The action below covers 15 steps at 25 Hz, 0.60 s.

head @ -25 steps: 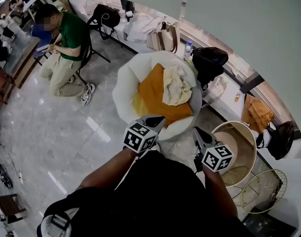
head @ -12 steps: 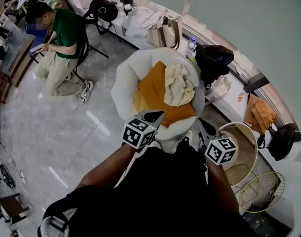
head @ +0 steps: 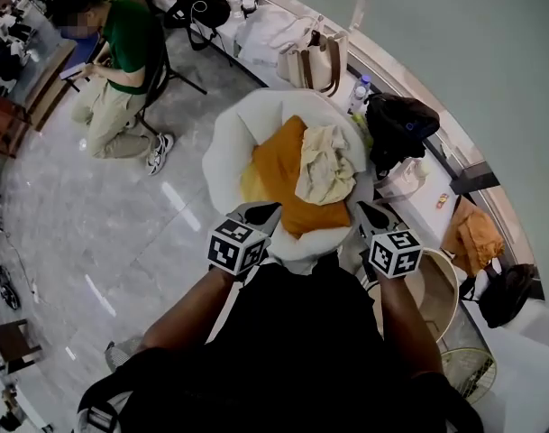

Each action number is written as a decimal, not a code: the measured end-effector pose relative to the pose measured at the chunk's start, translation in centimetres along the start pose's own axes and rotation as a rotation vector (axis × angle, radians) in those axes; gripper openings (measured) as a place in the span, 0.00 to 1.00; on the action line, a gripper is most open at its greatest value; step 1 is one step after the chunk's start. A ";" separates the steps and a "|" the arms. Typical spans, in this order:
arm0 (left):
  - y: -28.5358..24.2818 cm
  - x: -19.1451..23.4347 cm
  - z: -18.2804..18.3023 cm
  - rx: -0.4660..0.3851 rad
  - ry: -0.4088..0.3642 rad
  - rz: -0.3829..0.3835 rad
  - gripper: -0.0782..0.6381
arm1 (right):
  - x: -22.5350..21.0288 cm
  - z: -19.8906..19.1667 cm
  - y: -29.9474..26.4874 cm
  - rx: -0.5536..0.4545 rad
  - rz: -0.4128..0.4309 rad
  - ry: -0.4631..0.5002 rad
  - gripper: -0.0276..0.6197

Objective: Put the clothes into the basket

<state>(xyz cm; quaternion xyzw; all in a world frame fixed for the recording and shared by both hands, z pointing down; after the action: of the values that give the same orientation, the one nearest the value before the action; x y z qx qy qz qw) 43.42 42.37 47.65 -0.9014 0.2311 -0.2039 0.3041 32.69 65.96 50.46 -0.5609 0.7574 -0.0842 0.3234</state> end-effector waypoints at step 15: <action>-13.5 -1.4 1.4 0.103 0.091 0.178 0.11 | -16.0 -4.2 -8.9 0.246 0.097 -0.002 0.07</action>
<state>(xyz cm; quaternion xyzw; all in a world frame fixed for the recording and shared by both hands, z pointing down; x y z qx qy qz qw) 46.91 53.36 54.98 -0.8503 0.3133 -0.2285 0.3560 39.92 76.30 64.40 -0.4797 0.7673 -0.1603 0.3942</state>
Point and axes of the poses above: the fingertips, and each gripper's own axes: y backward along the fingers, x to its left, z out of its top, the point moved 7 cm from there along y, backward along the fingers, and after that the axes turned 9 degrees about z, right-handed, at the moved point
